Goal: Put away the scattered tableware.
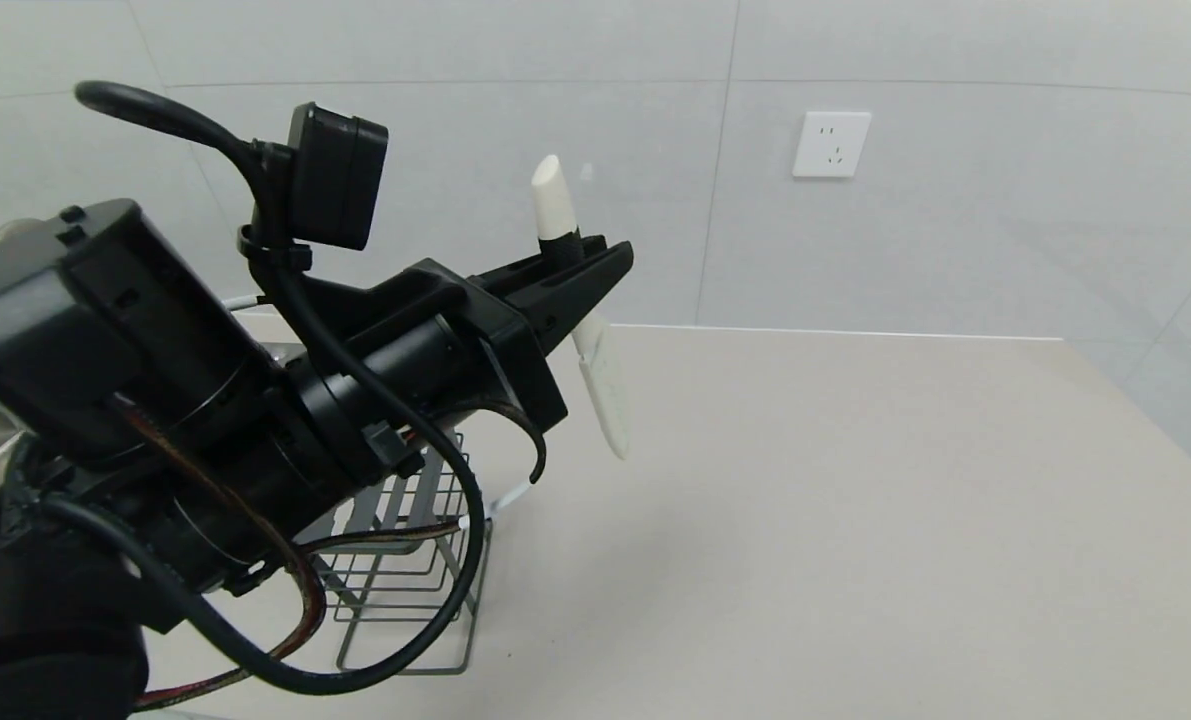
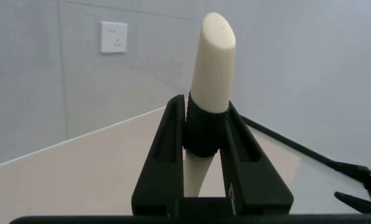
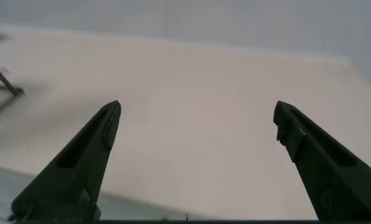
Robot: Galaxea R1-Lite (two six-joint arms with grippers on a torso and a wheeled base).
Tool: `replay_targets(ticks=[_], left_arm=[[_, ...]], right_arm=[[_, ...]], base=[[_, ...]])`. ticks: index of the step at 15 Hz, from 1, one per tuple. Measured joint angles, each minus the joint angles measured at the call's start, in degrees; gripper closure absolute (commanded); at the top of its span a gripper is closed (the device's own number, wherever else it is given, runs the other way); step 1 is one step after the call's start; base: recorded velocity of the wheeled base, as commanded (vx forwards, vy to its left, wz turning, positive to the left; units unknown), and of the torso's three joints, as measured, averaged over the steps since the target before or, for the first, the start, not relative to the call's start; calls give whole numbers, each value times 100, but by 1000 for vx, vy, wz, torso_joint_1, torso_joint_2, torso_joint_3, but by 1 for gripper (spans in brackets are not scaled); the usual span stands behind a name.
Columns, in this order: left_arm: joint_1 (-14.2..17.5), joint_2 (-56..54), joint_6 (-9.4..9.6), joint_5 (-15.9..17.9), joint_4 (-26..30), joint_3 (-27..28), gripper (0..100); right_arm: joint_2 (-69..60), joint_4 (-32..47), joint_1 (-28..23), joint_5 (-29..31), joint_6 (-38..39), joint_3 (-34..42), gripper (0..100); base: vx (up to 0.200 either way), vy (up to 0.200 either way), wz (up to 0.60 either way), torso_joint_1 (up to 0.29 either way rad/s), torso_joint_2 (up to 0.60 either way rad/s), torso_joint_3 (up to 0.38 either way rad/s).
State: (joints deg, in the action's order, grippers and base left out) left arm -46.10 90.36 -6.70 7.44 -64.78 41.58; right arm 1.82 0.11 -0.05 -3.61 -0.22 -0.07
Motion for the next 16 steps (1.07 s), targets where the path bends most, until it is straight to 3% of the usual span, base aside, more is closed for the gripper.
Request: replay_targets(ticks=[2,8,12,16], left_arm=[[-34,-4,162,-519,233,11,100],[-657,-26,182,-1849,418,318,100],[-745,-149,208,-2133,416,251,100],[-846,-466,768,-2074,293,-16,100]], right_arm=[[-94,-1,-11,9,0,2,0],[-155,-1,-13,17,0,2,0],[-155,-6,-13,22,1,5,0],[-155,-4,-9,16,4,7,0]], base=[[0,0,0,0,0,0],[0,0,0,0,0,0],[0,0,450,2,3,3],[0,0,0,0,0,0]])
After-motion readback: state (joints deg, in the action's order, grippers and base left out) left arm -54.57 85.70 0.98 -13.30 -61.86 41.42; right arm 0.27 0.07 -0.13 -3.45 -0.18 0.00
